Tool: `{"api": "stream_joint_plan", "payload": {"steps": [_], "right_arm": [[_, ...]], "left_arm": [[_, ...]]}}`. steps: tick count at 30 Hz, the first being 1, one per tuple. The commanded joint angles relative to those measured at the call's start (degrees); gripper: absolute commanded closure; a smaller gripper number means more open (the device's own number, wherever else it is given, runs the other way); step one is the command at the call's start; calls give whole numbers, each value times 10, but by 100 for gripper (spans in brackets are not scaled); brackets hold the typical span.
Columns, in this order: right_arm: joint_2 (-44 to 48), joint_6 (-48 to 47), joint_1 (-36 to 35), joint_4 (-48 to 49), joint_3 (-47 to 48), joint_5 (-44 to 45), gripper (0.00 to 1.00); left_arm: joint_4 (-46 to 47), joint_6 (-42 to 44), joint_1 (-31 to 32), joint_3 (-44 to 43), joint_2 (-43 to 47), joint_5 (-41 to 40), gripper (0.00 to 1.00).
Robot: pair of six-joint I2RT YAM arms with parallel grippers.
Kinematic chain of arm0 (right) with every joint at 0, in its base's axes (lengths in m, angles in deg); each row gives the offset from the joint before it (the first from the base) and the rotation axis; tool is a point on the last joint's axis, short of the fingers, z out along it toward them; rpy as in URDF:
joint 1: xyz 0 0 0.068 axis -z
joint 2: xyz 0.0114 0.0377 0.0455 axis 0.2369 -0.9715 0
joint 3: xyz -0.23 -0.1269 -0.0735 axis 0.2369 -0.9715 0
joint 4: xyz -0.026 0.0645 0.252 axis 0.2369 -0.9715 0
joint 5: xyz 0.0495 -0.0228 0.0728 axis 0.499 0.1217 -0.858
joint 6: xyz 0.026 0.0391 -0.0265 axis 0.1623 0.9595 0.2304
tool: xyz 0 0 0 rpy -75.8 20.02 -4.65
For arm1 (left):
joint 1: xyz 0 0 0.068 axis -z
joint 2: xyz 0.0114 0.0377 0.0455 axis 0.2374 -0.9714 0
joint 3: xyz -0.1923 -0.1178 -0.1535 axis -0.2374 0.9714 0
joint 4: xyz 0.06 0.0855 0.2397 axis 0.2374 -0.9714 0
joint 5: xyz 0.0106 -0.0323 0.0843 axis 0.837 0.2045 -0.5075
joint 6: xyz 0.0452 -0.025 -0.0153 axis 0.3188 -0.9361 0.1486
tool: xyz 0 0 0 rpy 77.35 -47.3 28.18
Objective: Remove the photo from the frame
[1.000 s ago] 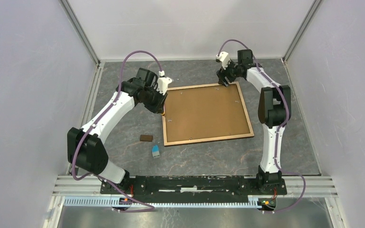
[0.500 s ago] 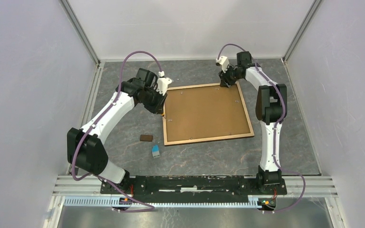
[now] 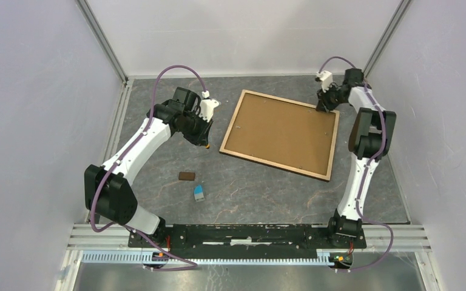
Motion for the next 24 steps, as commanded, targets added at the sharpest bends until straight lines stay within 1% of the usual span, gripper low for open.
{"api": "stream_joint_plan", "payload": {"steps": [1,5,9,12,13,15,16,18,19,20,21,24], "right_arm": [[45,53,53,-29,-117,81,100],[141,142,72,97,-290,79,100],[222,251,70,199,-423,53,100],[261,326,57,253,-495,45,100],[271,340,50,260,-511,40,100],[286,339,37,256,-535,23,100],[293,327,32,242,-537,16,94],[311,299,31,219,-534,6,67],[322,279,31,208,-528,6,56],[332,265,31,201,-524,8,48],[341,251,30,198,-518,8,43],[351,223,11,183,-480,8,40]], "left_arm": [[1,-21,0,-17,17,3,98],[1,-24,1,-22,13,6,98],[0,-26,0,-25,13,9,98],[1,-27,0,-26,14,10,98],[0,-27,0,-27,15,10,98],[1,-26,1,-25,19,8,98],[1,-25,0,-24,21,6,98],[1,-25,0,-22,25,6,98],[0,-25,0,-20,26,6,98],[0,-24,0,-19,27,5,98],[1,-23,1,-18,29,5,98],[1,-23,0,-16,31,6,98]]}}
